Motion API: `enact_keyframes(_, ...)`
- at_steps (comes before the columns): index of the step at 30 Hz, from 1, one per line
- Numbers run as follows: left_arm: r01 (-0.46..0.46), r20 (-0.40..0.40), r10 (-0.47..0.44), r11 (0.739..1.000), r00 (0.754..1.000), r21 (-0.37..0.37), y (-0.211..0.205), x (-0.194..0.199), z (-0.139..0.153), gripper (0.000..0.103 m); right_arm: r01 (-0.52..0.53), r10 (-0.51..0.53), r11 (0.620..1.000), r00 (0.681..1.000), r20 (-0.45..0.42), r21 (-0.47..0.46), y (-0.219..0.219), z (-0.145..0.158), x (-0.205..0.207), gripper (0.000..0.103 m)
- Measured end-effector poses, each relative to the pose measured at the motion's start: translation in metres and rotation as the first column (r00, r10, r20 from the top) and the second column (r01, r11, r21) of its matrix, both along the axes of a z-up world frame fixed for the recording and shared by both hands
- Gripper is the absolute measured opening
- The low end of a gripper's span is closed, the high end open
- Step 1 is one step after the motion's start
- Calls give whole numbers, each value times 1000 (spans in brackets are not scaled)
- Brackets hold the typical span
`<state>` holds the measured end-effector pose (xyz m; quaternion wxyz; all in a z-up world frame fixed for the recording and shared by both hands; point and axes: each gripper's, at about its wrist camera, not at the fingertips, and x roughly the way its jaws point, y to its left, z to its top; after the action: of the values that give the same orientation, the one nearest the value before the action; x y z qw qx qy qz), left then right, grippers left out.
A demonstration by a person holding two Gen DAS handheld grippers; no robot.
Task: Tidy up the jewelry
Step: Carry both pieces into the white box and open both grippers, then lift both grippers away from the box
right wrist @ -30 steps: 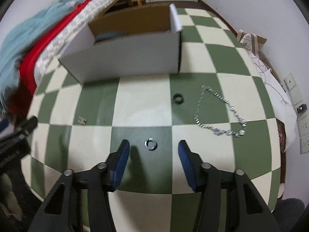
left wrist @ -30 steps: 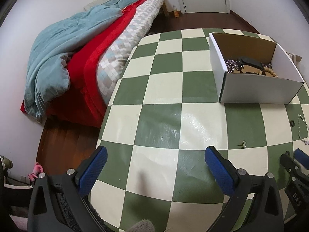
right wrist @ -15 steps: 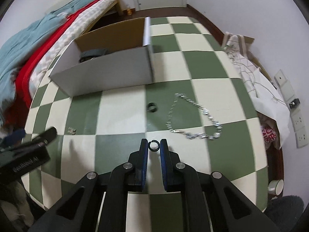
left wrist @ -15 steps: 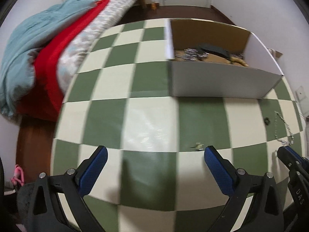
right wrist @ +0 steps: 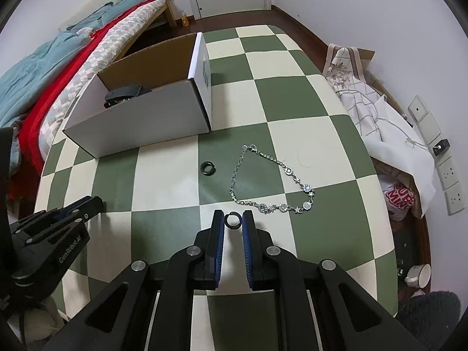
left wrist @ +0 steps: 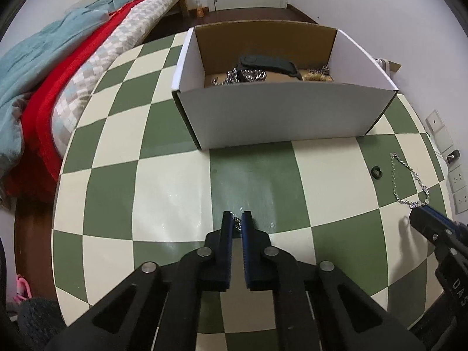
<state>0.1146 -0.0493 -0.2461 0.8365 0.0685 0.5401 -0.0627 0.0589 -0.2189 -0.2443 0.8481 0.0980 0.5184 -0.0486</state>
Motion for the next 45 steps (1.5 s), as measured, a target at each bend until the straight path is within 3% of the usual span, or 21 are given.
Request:
enact_keyframes(7,-5,36,5,1000,999,-25,2,-5,22,2,-3,2,1000,999,45,23,1,21,1,13)
enact_keyframes(11,-8,78,16,995,997,-98,8,2,59,2,-23,19,999,995,94,47,3,47,10,13)
enact_keyframes(15,-1,119,23,984,993,-178,12,31,102,2,-50,37,995,987,153,82,2,79,34,13)
enact_keyframes(20,7,127,18,981,992,-193,14,84,122,2,-79,58,990,982,179,115,2,101,83,13)
enact_keyframes(30,-18,-1,18,979,1000,-201,16,143,105,7,-96,100,961,995,-4,258,1,73,168,14)
enact_keyframes(31,-20,-6,20,978,1000,-205,17,144,105,7,-100,108,962,994,-18,256,1,71,172,15)
enact_keyframes(32,-32,-9,30,979,999,-203,18,145,105,7,-97,109,962,993,-35,254,0,68,174,25)
enact_keyframes(33,-44,-9,43,980,999,-196,20,146,105,13,-94,107,961,994,-36,262,-2,67,175,41)
enact_keyframes(35,-61,3,62,982,998,-179,23,147,107,51,-90,101,960,994,-29,264,-5,69,175,49)
enact_keyframes(36,-75,12,78,982,997,-174,26,146,109,87,-90,100,960,995,-26,265,-7,70,174,49)
enact_keyframes(37,-85,28,91,980,995,-178,30,144,112,98,-88,97,960,995,-23,265,-8,71,173,49)
enact_keyframes(40,-103,44,111,981,993,-162,38,140,117,98,-87,90,971,996,0,221,-10,81,167,53)
enact_keyframes(43,-118,74,129,984,989,-130,44,131,122,102,-83,80,984,996,27,158,-13,93,155,66)
enact_keyframes(45,-124,97,135,986,986,-108,46,124,126,103,-82,77,989,996,42,120,-15,100,145,84)
